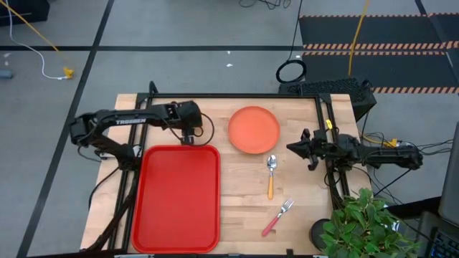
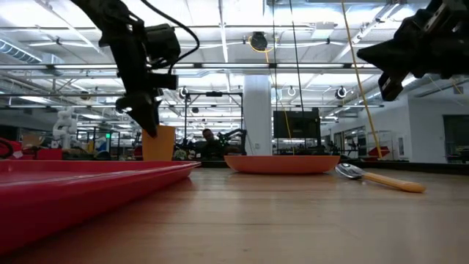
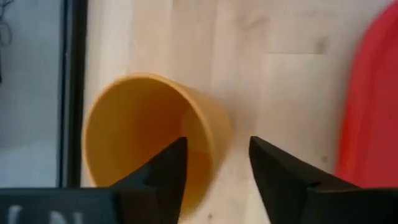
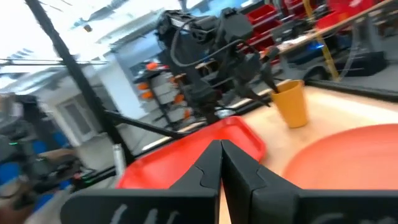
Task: Pick and place plate/cup/fork/spoon on tray
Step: Put the yellow cup on the top right of the red tray
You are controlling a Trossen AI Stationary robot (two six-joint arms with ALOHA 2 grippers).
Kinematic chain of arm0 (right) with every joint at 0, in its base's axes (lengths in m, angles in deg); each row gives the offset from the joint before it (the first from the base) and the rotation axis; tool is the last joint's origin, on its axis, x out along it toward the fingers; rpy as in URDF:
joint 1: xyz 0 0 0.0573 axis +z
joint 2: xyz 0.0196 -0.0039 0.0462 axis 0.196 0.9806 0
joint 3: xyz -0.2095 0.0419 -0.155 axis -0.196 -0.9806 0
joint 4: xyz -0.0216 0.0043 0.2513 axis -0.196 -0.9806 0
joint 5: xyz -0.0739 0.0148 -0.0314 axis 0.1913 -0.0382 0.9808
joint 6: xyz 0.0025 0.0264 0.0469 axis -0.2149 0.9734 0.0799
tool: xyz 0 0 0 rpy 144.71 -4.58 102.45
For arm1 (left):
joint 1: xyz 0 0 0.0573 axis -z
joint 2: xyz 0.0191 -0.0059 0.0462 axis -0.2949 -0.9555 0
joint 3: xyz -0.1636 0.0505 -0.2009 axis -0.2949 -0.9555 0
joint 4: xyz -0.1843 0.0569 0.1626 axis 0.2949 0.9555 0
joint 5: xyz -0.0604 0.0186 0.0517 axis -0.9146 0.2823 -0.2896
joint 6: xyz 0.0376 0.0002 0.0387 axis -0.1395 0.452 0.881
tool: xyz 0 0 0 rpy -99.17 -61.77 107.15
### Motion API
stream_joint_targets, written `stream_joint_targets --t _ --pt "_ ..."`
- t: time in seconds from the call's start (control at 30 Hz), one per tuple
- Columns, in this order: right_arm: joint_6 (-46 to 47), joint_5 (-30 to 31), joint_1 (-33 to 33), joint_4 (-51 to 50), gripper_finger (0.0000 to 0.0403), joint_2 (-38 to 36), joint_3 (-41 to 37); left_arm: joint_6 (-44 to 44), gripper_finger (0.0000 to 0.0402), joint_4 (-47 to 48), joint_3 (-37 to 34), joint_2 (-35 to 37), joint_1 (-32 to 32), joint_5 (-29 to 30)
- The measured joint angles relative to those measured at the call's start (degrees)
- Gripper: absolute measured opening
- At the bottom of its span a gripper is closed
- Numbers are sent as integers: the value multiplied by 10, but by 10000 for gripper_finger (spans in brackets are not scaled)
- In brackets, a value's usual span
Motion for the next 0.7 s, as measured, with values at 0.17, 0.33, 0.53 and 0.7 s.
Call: stream_joint_targets --t 0.17,0.33,0.53,0.7 --pt "-12 14 0 12 0 19 0 12 93 -18 0 -1 -4 6" --pt "-4 -1 1 19 0 42 0 13 13 -15 2 10 4 6" --pt "-75 11 2 72 0 78 0 22 13 -12 4 26 27 10" --pt "-77 43 2 135 0 98 0 -5 7 -4 39 55 73 11"
